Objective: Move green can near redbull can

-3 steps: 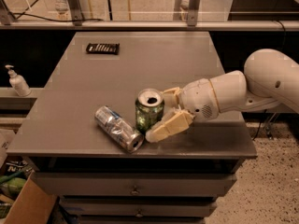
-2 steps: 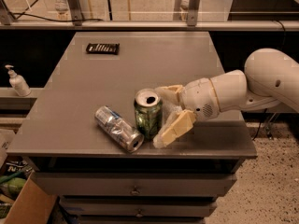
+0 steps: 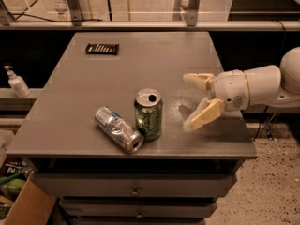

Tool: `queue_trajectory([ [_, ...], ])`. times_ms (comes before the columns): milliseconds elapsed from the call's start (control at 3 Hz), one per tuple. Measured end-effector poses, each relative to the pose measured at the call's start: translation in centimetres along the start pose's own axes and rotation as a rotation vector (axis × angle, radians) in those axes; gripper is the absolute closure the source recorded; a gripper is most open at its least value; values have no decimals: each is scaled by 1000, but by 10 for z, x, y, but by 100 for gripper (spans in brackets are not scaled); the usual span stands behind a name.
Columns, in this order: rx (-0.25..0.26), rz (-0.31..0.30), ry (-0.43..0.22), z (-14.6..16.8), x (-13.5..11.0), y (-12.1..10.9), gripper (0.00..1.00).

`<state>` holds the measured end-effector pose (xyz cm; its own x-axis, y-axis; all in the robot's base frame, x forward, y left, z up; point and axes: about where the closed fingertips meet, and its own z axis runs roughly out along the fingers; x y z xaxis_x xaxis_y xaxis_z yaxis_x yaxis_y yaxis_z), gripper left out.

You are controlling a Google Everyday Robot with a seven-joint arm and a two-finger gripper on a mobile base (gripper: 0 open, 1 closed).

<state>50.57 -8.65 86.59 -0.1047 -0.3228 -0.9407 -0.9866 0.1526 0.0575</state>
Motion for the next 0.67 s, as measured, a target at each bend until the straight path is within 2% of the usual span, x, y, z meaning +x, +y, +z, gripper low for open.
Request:
queue_trajectory([
  [333, 115, -7, -59, -48, 4, -31, 0],
  [667, 112, -7, -57, -46, 4, -30, 0],
])
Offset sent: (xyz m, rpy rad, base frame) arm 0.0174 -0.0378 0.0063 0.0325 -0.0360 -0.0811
